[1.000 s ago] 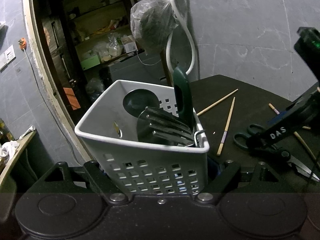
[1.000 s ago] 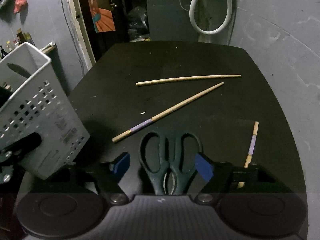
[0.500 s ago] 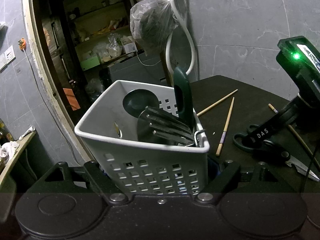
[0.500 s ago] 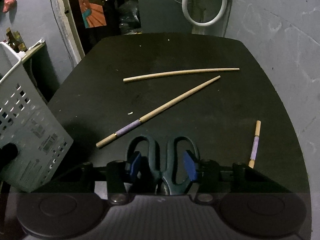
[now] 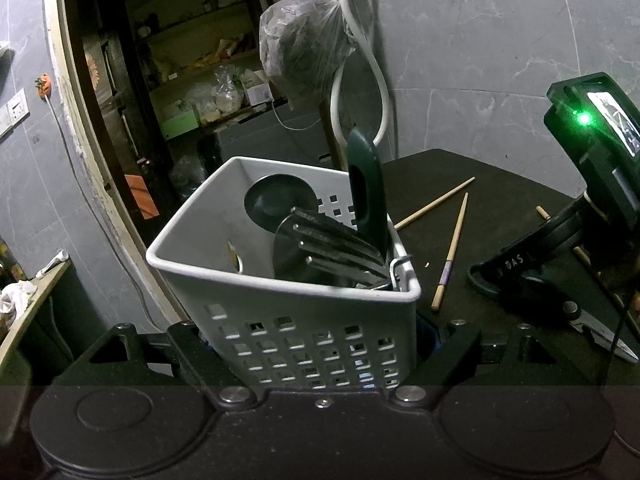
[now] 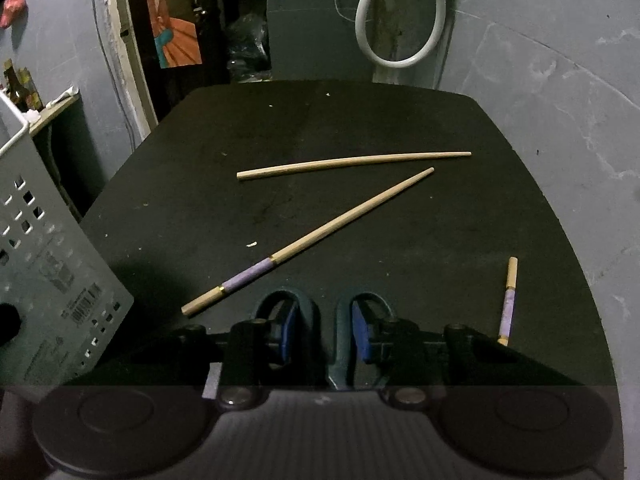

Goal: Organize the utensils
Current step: 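Lift the scissors with the right tool and carry them toward the basket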

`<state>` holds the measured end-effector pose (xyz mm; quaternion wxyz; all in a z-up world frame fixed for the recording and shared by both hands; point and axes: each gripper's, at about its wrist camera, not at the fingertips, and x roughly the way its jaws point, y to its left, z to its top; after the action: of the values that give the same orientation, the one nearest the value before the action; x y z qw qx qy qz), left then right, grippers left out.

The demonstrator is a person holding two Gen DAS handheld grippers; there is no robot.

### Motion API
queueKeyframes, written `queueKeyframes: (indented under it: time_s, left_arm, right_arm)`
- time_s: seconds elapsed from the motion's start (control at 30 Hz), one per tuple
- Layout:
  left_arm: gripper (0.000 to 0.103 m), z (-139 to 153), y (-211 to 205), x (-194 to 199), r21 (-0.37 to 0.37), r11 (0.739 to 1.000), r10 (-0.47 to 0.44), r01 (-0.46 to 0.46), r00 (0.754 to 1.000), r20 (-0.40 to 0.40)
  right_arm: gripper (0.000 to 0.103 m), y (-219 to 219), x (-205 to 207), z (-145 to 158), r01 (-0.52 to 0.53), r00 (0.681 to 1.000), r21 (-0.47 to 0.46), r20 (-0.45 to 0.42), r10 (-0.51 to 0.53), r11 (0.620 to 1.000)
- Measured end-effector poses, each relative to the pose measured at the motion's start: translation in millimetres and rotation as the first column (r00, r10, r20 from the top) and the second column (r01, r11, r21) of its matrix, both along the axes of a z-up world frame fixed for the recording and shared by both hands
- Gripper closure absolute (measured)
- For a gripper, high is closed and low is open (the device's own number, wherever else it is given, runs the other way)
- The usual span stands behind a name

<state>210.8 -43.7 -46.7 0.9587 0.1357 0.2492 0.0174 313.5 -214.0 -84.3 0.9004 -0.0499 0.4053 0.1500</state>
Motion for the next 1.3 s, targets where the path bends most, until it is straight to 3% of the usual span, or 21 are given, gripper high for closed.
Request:
queueKeyframes:
  time_s: [0.3,0.67,0.97,1.3]
  left_arm:
    - [0.016,-1.3,-1.1,0.5,-0.001,1.0,-0.002,0.002,1.0,0.0]
    - [0.017,-2.0,-2.4,2.0,0.0,1.0,-0.006,0.006,1.0,0.002]
    - [0.017,-1.4,-5.6,1.9,0.004,1.0,-0.014,0.014,1.0,0.005]
    - [0.017,-1.7,-4.6,0.3,0.003,1.0,-0.015,0.015,1.0,0.007]
  right_arm:
    - [0.07,-26.4,-13.3,19.3,0.042,0.996,0.15,0.071,-0.053,0.988]
    - [0.07,-49.6,-50.2,52.6,0.014,0.949,0.296,0.297,-0.106,0.955]
    - [0.07,-51.1,-56.3,65.0,-0.009,0.906,0.323,0.404,-0.13,0.946]
    - [0.07,-40.0,-81.1,77.7,-0.051,0.853,0.276,0.511,-0.101,0.96]
